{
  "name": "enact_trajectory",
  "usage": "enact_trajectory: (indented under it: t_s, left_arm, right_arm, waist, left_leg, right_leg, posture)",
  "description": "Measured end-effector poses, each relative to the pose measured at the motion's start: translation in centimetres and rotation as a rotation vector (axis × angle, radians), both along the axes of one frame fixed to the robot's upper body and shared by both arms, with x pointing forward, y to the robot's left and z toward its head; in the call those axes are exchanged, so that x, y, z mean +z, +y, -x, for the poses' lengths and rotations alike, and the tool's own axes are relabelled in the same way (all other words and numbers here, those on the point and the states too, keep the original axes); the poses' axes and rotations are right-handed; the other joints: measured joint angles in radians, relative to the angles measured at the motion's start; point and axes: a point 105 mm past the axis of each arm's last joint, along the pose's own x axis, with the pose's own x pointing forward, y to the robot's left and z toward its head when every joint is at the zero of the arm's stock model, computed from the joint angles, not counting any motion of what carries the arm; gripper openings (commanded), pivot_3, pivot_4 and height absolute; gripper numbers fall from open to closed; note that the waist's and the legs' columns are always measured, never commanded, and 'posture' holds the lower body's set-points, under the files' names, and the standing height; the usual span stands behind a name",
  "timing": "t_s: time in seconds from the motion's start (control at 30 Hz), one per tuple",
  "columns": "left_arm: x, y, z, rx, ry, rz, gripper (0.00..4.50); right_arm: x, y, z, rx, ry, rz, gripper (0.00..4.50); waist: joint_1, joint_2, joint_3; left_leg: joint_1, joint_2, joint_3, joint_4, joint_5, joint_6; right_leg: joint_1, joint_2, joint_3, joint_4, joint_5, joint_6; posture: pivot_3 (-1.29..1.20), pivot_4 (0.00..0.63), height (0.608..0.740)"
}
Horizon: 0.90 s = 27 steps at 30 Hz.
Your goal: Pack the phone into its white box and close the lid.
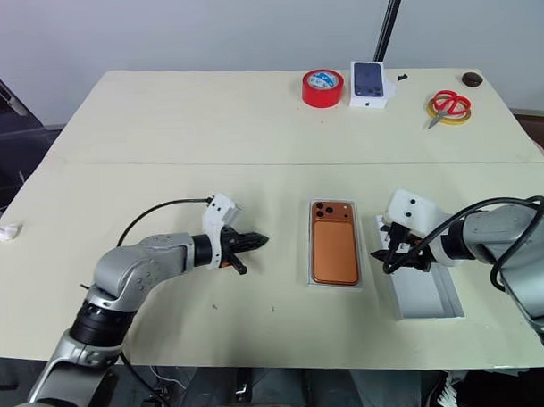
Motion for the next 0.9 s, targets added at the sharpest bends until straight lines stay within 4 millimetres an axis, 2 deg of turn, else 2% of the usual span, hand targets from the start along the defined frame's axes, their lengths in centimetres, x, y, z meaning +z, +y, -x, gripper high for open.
enact_trajectory:
  t_s: [0.2,0.3,0.4,0.5,0.6,0.67,0.73,0.9]
  left_arm:
    - [1.3,0.1,1.3,-0.113,-0.154,0.029,0.00]
    - [1.8,-0.2,2.7,-0.226,-0.217,0.043,0.00]
    - [2.3,-0.8,4.2,-0.342,-0.272,0.050,0.00]
    - [1.8,-0.5,5.2,-0.442,-0.336,-0.024,0.00]
    - [1.2,-0.6,5.7,-0.500,-0.359,-0.059,0.00]
    - [0.9,-0.7,5.7,-0.506,-0.363,-0.065,0.00]
    - [0.7,-0.7,5.5,-0.503,-0.362,-0.067,0.00]
    - [0.7,-1.2,5.5,-0.502,-0.361,-0.038,0.00]
  right_arm:
    - [-0.5,-0.6,0.4,-0.153,0.087,-0.020,2.77]
    - [-1.2,-1.1,0.3,-0.258,0.111,-0.002,2.77]
    - [-1.9,-1.0,0.2,-0.331,0.145,-0.021,2.77]
    - [-2.3,-0.2,0.4,-0.382,0.172,-0.042,2.77]
    - [-2.7,0.4,0.8,-0.406,0.184,-0.045,1.91]
    - [-2.8,0.4,0.8,-0.421,0.176,-0.040,0.87]
    - [-2.9,0.4,0.9,-0.429,0.170,-0.047,0.06]
    - [-2.6,0.4,0.4,-0.462,0.141,-0.086,0.06]
  waist:
    - [0.002,0.000,0.000]
    - [-0.001,0.000,0.000]
    - [0.000,0.001,0.000]
    - [-0.001,0.001,0.000]
    - [0.001,0.001,0.000]
    - [0.001,0.001,0.000]
    - [0.000,0.000,0.000]
    - [-0.006,0.001,0.000]
  left_leg:
    - [0.000,0.000,0.001,0.000,0.000,0.000]
    - [-0.001,0.000,0.001,0.000,-0.001,0.001]
    - [0.000,0.000,0.001,0.000,-0.001,0.001]
    - [0.000,0.000,0.001,0.000,-0.001,0.001]
    - [-0.001,0.000,0.001,0.000,-0.001,0.002]
    - [-0.001,0.000,0.001,0.000,-0.001,0.002]
    - [-0.001,0.000,0.001,0.000,-0.001,0.002]
    - [-0.001,0.000,0.001,0.000,-0.001,0.002]
  right_leg:
    - [0.000,-0.001,0.000,-0.001,0.000,0.000]
    - [0.000,0.000,0.000,-0.001,0.000,0.000]
    - [0.000,0.001,0.000,-0.001,0.000,0.000]
    - [-0.001,0.001,0.001,-0.001,0.000,0.000]
    - [-0.001,0.001,0.001,-0.001,0.000,0.000]
    - [-0.001,0.001,0.001,-0.002,0.000,0.000]
    - [-0.001,0.001,0.001,-0.002,0.000,0.000]
    - [-0.001,0.002,0.001,-0.001,0.000,0.000]
  posture:
    - [0.00,0.150,0.732]
    - [0.00,0.150,0.732]
    - [0.00,0.150,0.732]
    - [0.00,0.150,0.732]
    - [0.00,0.150,0.732]
    - [0.00,0.150,0.732]
    - [0.00,0.150,0.732]
    - [0.00,0.150,0.732]
